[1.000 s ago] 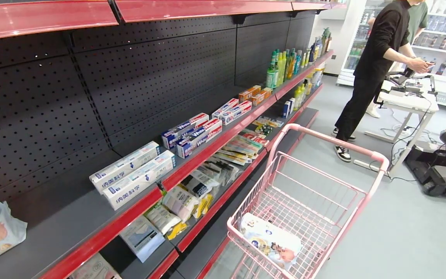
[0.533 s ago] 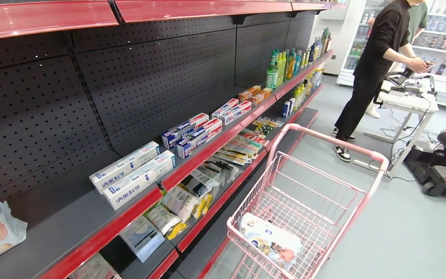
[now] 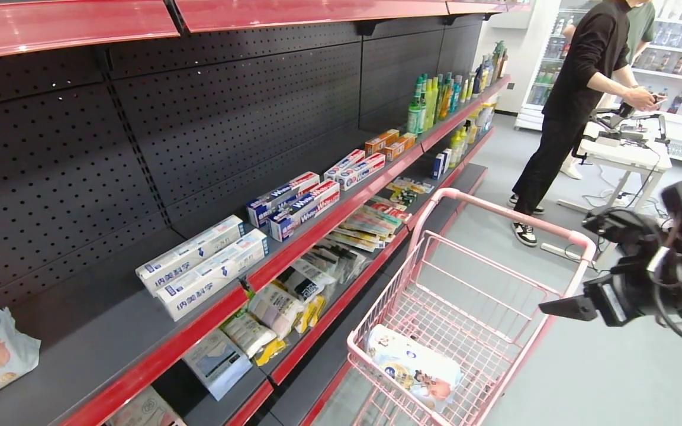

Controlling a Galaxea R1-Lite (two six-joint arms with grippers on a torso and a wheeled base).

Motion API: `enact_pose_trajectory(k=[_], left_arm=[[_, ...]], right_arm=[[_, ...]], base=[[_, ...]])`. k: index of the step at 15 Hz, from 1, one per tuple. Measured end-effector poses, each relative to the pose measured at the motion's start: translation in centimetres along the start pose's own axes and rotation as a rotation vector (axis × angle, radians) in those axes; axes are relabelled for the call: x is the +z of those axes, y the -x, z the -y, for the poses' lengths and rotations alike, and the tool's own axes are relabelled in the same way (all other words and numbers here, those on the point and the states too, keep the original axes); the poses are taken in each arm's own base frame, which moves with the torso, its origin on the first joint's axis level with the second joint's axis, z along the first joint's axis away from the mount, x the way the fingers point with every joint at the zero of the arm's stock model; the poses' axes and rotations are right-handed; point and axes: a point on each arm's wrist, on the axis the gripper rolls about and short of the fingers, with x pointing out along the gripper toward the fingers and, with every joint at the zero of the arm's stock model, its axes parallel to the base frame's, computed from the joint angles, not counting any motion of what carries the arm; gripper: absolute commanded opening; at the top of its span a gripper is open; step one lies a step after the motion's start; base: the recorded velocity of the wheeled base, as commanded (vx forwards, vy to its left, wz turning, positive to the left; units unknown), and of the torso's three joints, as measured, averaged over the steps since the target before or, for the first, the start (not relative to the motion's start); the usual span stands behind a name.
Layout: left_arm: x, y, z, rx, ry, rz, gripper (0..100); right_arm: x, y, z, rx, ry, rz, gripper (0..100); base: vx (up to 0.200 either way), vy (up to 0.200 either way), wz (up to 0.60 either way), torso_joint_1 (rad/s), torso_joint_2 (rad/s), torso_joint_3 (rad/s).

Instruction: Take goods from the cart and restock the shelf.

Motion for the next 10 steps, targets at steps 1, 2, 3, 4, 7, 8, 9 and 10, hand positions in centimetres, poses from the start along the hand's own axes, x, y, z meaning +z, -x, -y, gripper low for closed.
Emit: enact_pose_trajectory(k=[1, 2, 3, 4, 7, 8, 9, 10], left_arm=[[0.0, 0.0, 0.0, 0.0, 0.0, 0.0, 100], [0.0, 0.0, 0.0, 0.0, 0.0, 0.0, 100], [0.0, 0.0, 0.0, 0.0, 0.0, 0.0, 100], [0.0, 0.0, 0.0, 0.0, 0.0, 0.0, 100], [0.0, 0.0, 0.0, 0.0, 0.0, 0.0, 100], [0.0, 0.0, 0.0, 0.0, 0.0, 0.0, 100], [0.0, 0.0, 0.0, 0.0, 0.0, 0.0, 100], [0.0, 0.0, 0.0, 0.0, 0.0, 0.0, 100]], right_arm=[[0.9, -2.3, 0.7, 0.03, 0.041, -0.034, 100], [2.0, -4.9, 1.6, 0.055, 0.081, -0.057, 100], [3.1, -7.2, 2.1, 0.077, 0.117, -0.068, 100], [3.6, -8.9, 2.2, 0.099, 0.142, -0.08, 100], [4.0, -12.9, 0.6, 0.166, 0.193, -0.132, 100], [3.8, -13.9, -0.1, 0.188, 0.208, -0.153, 100], [3.7, -14.8, -0.8, 0.207, 0.224, -0.17, 100], [3.5, -15.5, -1.3, 0.223, 0.244, -0.184, 100]], base=[[0.0, 0.0, 0.0, 0.0, 0.0, 0.0], [0.0, 0.0, 0.0, 0.0, 0.0, 0.0], [0.0, 0.0, 0.0, -0.071, 0.15, 0.08], [0.0, 0.0, 0.0, -0.071, 0.16, 0.076], [0.0, 0.0, 0.0, -0.085, 0.17, 0.093], [0.0, 0.0, 0.0, -0.1, 0.19, 0.11], [0.0, 0.0, 0.0, -0.09, 0.18, 0.1], [0.0, 0.0, 0.0, -0.08, 0.18, 0.1]])
